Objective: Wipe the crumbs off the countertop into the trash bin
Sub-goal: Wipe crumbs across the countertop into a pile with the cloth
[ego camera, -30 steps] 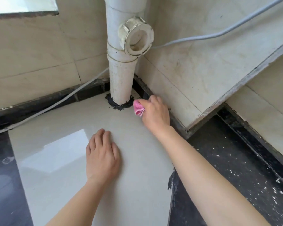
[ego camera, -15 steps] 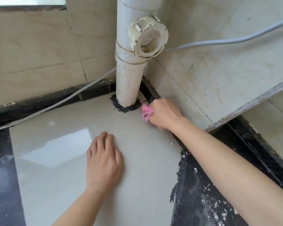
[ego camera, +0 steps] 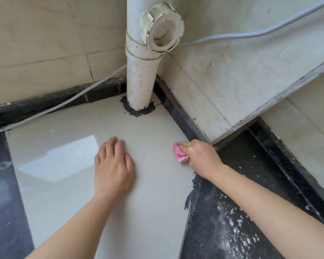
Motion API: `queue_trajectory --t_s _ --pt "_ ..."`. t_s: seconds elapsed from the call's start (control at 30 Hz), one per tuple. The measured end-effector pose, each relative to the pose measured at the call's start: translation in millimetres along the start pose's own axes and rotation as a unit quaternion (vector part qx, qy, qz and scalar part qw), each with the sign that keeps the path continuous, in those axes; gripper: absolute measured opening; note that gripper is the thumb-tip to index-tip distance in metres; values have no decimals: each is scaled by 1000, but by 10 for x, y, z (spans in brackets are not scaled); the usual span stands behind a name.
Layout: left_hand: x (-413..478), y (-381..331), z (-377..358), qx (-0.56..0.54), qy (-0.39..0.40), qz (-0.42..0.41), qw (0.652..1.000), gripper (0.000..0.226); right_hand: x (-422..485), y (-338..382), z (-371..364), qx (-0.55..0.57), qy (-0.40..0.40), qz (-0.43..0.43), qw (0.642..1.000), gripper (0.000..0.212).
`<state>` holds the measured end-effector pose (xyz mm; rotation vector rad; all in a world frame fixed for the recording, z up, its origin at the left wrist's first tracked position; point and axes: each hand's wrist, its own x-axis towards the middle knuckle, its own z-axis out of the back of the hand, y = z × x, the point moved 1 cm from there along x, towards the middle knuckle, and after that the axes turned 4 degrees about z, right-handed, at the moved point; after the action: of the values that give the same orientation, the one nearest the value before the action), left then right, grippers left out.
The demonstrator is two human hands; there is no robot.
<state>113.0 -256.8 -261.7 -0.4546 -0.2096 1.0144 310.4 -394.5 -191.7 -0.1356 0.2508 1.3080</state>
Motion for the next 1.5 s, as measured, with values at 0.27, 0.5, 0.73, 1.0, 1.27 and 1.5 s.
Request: queue_trajectory --t_s 0.27,0.5,0.73,1.0,1.27,1.5 --pt "-4 -12 24 -5 8 0 1000 32 -335 -57 320 22 70 -32 997 31" --pt "12 3 -5 -12 -9 -3 1000 32 799 211 214 177 -74 -17 981 26" --pt "-5 -20 11 -29 -14 -8 999 29 -440 -32 -321 179 -104 18 978 17" --pt "-193 -38 142 -58 29 -66 996 37 -1206 -187 -71 127 78 -76 986 19" --pt "-1072 -303 69 -32 102 -166 980 55 -1193 368 -524 155 -67 -32 985 50" --pt "-1218 -332 15 84 154 -170 970 54 -1730 159 -293 120 73 -109 984 26"
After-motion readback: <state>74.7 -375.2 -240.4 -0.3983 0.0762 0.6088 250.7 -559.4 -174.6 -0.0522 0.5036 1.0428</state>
